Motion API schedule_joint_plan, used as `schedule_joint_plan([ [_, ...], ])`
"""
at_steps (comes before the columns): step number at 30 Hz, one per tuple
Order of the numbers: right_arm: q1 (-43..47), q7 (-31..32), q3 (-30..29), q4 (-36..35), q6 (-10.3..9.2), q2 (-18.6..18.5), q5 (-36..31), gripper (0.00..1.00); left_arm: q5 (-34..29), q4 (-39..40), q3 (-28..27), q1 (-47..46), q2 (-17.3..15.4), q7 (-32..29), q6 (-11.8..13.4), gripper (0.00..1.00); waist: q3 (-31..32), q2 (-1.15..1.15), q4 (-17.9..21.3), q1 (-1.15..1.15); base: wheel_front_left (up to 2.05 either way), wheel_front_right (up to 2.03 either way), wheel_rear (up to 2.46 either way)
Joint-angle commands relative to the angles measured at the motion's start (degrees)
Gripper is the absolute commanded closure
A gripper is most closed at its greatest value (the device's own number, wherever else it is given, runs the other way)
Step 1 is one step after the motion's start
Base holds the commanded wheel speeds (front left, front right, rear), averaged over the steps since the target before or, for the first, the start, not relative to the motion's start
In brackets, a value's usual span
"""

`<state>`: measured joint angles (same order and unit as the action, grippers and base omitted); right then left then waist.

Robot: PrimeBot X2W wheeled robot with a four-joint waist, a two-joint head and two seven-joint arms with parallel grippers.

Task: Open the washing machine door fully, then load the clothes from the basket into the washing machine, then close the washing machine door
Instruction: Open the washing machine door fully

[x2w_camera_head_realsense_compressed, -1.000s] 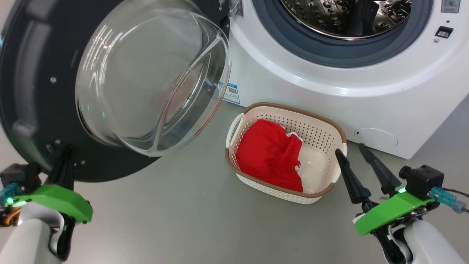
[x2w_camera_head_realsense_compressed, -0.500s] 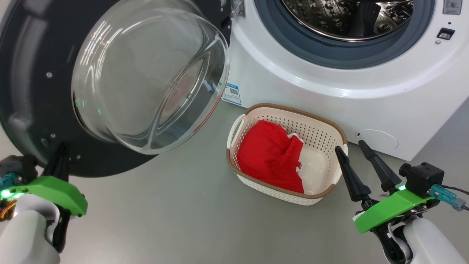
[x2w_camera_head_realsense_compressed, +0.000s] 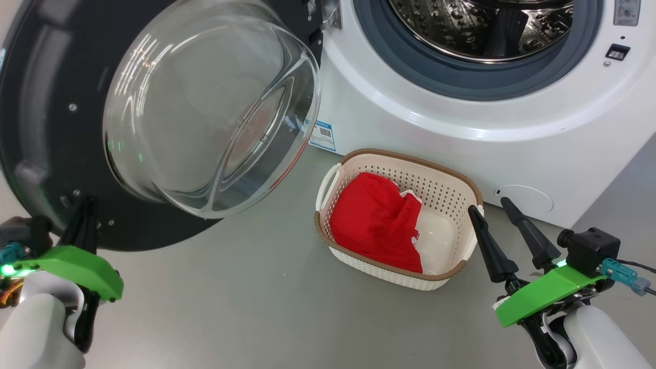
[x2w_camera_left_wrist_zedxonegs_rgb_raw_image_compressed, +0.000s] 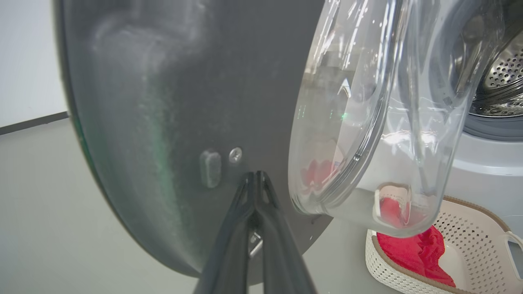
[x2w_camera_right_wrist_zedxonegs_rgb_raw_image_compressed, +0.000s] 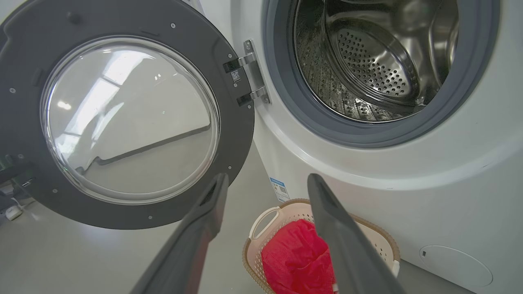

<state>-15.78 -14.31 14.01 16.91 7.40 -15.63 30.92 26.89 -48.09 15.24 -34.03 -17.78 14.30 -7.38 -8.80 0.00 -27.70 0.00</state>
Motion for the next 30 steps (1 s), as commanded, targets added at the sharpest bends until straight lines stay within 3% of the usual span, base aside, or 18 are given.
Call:
schedule_joint_plan([
  [1, -0.49, -0.69, 1.16, -1.19, 0.09, 0.2, 0.44, 0.0, 0.2, 1.59, -2.24, -0.29, -3.3, 0.69, -0.08, 1.0, 0.19, 0.0, 0.07, 0.0, 0.0, 0.0, 0.0],
  [16, 0.27, -0.69, 2.09, -1.06, 0.09, 0.23, 1.09, 0.0, -0.69, 11.63, -5.0, 7.99, -1.78, 0.69, 0.05, 1.0, 2.16, 0.0, 2.03, 0.0, 0.0, 0.0, 0.0],
  [17, 0.31, -0.69, 2.1, -1.05, 0.09, 0.18, 1.13, 0.0, -0.85, 12.5, -5.16, 8.66, -1.61, 0.69, 0.17, 0.86, 2.25, 0.0, 2.24, 0.0, 0.0, 0.0, 0.0],
  [18, 0.35, -0.69, 2.2, -1.02, 0.09, 0.15, 1.18, 0.0, -1.02, 13.44, -5.35, 9.34, -1.48, 0.7, 0.32, 0.63, 2.37, 0.0, 2.51, 0.0, 0.0, 0.0, 0.0],
  [19, 0.38, -0.69, 2.32, -1.01, 0.09, 0.11, 1.24, 0.0, -1.19, 14.49, -5.57, 10.02, -1.4, 0.7, 0.45, 0.35, 2.47, 0.0, 2.81, 0.0, 0.0, 0.0, 0.0],
  [20, 0.4, -0.69, 2.39, -1.02, 0.09, 0.06, 1.28, 0.0, -1.32, 15.58, -5.8, 10.71, -1.28, 0.7, 0.57, 0.0, 2.56, 0.0, 3.08, 0.0, 0.0, 0.0, 0.0],
  [30, 0.93, -0.69, 2.91, -1.24, 0.09, 0.06, 1.39, 0.0, -2.17, 26.65, -7.63, 17.45, 0.06, 0.7, 2.57, 0.0, 3.8, 0.0, 6.9, 0.0, 0.0, 0.0, 0.0],
])
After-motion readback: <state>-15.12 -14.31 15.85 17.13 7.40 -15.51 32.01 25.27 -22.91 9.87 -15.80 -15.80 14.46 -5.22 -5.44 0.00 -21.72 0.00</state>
